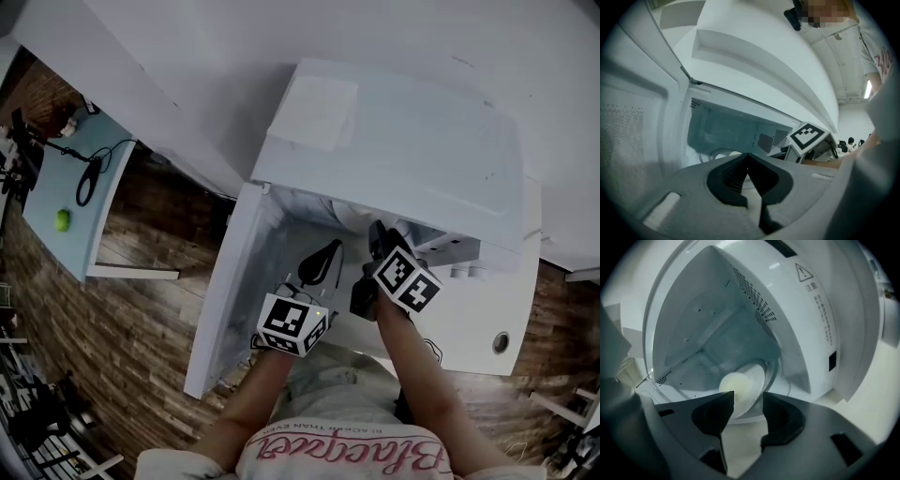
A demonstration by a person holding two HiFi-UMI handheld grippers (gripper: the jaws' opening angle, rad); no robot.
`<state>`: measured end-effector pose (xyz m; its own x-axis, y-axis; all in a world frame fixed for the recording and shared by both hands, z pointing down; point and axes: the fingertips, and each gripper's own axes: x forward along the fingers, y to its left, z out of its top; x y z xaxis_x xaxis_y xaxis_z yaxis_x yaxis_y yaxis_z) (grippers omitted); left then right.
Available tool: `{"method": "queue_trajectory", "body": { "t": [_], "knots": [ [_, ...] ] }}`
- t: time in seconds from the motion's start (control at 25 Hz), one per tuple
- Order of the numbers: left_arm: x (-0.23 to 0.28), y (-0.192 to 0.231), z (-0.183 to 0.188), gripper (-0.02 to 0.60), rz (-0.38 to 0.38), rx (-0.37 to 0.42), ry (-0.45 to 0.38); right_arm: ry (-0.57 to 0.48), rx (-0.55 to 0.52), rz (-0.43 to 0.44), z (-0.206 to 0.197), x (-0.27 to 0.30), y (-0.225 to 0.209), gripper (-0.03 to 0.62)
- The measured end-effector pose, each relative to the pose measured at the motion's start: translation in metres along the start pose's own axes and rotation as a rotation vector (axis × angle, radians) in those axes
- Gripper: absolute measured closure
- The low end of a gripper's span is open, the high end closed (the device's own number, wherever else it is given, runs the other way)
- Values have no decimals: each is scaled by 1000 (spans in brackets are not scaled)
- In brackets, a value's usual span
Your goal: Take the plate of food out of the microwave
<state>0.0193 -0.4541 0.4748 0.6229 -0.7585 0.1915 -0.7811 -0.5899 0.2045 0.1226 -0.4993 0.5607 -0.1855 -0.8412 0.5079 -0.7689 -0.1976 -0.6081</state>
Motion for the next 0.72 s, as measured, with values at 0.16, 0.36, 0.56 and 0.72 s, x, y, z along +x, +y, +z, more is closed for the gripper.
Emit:
{"method": "queue_trajectory", "body": {
  "t": [0.16, 0.36, 0.56, 0.72],
  "knots": [
    [1, 4, 6, 580, -1, 9, -4, 17, -29, -107, 1, 8, -9, 404],
    [5, 8, 8, 580, -6, 9, -2, 20, -158, -204, 7, 15, -16, 404],
    [5, 9, 4, 580, -9, -3, 3, 50, -200, -192, 1, 12, -13, 393],
    [5, 7, 2, 580, -12, -13, 5, 75, -169, -166, -3, 7, -9, 410]
  ]
}}
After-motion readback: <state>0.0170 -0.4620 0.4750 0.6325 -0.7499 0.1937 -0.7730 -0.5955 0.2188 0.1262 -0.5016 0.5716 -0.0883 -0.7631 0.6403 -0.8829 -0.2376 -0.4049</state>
